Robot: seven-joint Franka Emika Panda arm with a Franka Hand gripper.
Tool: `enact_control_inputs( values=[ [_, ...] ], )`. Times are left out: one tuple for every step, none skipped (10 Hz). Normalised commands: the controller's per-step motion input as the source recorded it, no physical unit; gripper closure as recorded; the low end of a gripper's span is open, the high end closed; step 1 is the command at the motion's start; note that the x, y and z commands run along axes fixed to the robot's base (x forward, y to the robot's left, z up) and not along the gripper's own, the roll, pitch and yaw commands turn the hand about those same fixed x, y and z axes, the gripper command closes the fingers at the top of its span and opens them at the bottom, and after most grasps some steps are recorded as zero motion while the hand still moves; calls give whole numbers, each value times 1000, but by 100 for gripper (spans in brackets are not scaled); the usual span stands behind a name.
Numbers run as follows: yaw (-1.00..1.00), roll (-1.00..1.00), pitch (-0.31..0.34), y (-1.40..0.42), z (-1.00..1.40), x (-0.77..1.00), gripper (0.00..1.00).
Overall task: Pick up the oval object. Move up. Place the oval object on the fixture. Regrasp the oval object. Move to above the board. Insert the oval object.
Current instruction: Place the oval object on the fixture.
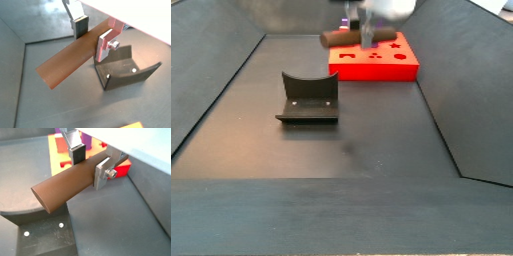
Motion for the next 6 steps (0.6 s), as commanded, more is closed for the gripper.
enact_control_inputs(
  values=[
    [-10, 19, 53, 10, 415, -8, 100],
    [-10, 20, 64, 11, 235, 0, 100],
    [1000, -30, -36, -24, -551, 1000, 100],
    [1000, -31, -35, -26, -585, 1000, 100],
    [1000, -35, -33, -24, -512, 1000, 100],
    [1000, -38, -32, -21, -422, 1000, 100]
  ],
)
